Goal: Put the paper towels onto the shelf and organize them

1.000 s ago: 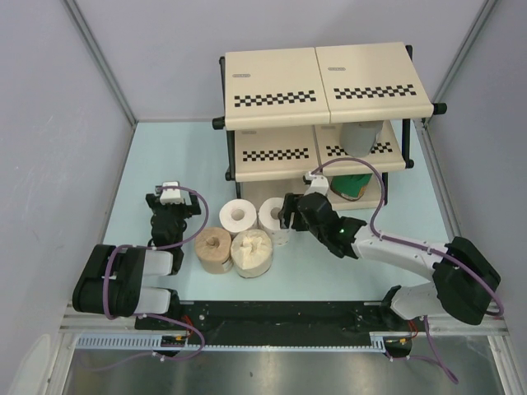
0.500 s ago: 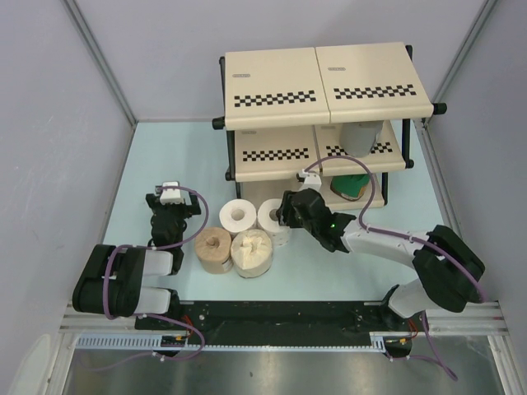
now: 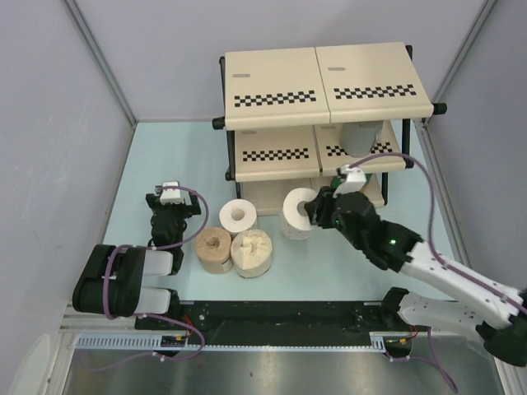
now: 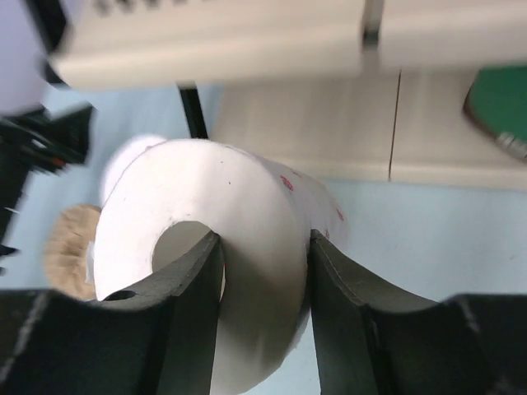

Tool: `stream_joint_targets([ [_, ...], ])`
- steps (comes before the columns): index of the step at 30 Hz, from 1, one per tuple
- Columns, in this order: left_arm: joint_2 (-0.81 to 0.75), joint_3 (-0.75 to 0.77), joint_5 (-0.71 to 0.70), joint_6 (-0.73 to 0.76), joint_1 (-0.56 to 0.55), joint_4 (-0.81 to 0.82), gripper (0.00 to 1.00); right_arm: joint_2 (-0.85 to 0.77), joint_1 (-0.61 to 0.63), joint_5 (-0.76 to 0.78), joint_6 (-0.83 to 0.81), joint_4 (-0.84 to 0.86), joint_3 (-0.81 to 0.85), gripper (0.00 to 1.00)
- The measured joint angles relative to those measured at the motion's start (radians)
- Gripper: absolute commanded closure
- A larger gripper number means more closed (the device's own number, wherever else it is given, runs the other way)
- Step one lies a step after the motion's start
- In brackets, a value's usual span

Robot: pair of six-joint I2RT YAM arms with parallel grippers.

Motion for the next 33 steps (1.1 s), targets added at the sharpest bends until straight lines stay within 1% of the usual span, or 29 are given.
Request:
stream_joint_targets([
  [2,0.0,0.0,0.0,0.0,0.0,0.0,0.0,-0.087,0.0,0.024,-0.023,-0.061,0.062,0.57],
  [5,0.0,0.0,0.0,0.0,0.0,0.0,0.0,-0.146,-0.001,0.056,-0.055,-0.119,0.183,0.57],
  [6,0.0,0.0,0.0,0.0,0.0,0.0,0.0,-0.153,-0.001,0.064,-0.07,-0.141,0.234,0.57],
  [7,0.0,0.0,0.0,0.0,0.0,0.0,0.0,-0.157,-0.001,0.076,-0.097,-0.151,0.334,0.57],
  [8,0.0,0.0,0.0,0.0,0.0,0.0,0.0,-0.158,-0.001,0.078,-0.101,-0.15,0.346,0.57],
  [11,0.0,0.0,0.0,0.0,0.0,0.0,0.0,-0.15,-0.001,0.089,-0.142,-0.174,0.458,0.57],
  [15,0.0,0.0,0.0,0.0,0.0,0.0,0.0,-0.144,-0.001,0.111,-0.204,-0.131,0.549,0.58],
  [20,0.0,0.0,0.0,0.0,0.0,0.0,0.0,-0.092,-0.001,0.175,-0.309,-0.017,0.647,0.57],
  [24,0.0,0.0,0.0,0.0,0.0,0.0,0.0,0.005,-0.006,0.203,-0.381,0.043,0.747,0.57],
  [28,0.0,0.0,0.0,0.0,0.0,0.0,0.0,0.111,-0.026,0.196,-0.422,0.082,0.842,0.57],
  [33,0.0,0.0,0.0,0.0,0.0,0.0,0.0,0.221,-0.065,0.154,-0.44,0.094,0.915,0.57],
])
